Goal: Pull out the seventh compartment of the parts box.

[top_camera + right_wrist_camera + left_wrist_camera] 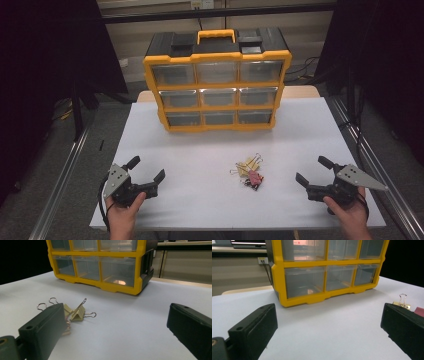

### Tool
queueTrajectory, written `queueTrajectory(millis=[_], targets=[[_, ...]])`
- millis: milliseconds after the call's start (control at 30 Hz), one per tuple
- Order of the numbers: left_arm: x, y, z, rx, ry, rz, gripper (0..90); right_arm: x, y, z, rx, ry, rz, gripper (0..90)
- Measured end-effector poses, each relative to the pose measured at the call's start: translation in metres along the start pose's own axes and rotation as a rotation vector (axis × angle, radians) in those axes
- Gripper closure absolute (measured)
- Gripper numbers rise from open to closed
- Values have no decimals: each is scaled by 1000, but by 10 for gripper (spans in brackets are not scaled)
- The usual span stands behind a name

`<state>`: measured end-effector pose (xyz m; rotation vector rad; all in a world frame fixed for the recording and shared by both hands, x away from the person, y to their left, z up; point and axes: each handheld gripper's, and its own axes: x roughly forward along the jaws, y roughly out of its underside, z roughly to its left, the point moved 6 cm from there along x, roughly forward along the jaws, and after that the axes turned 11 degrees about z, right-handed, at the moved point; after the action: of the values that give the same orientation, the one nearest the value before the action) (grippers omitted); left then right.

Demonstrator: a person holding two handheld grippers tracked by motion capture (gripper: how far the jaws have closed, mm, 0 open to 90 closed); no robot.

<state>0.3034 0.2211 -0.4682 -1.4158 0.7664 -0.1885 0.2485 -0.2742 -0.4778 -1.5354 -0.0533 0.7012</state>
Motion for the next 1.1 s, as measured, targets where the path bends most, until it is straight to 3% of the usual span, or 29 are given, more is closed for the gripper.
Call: queueTrajectory(millis=[233,467,600,633,800,900,1100], targets=[[10,-4,-6,16,-11,19,7,-2,0,0,-1,-5,-6,13],[25,-14,-11,-12,-19,18,6,-4,-1,-1,0,-5,-12,14],[34,-17,-13,0,-30,26,6,-4,0,0,-4,-9,-8,14],[37,-18,-14,-16,-24,15,6,-4,0,0,-4,-13,-8,14],[49,-23,-15,-9,-45,32,6,-4,0,1,-5,-14,-5,15],[57,-27,-16,-30,-57,18,7,-4,0,1,-2,-16,-7,15],[72,-32,-17,-31,-77,16,9,-4,0,1,-7,-22,-6,15]])
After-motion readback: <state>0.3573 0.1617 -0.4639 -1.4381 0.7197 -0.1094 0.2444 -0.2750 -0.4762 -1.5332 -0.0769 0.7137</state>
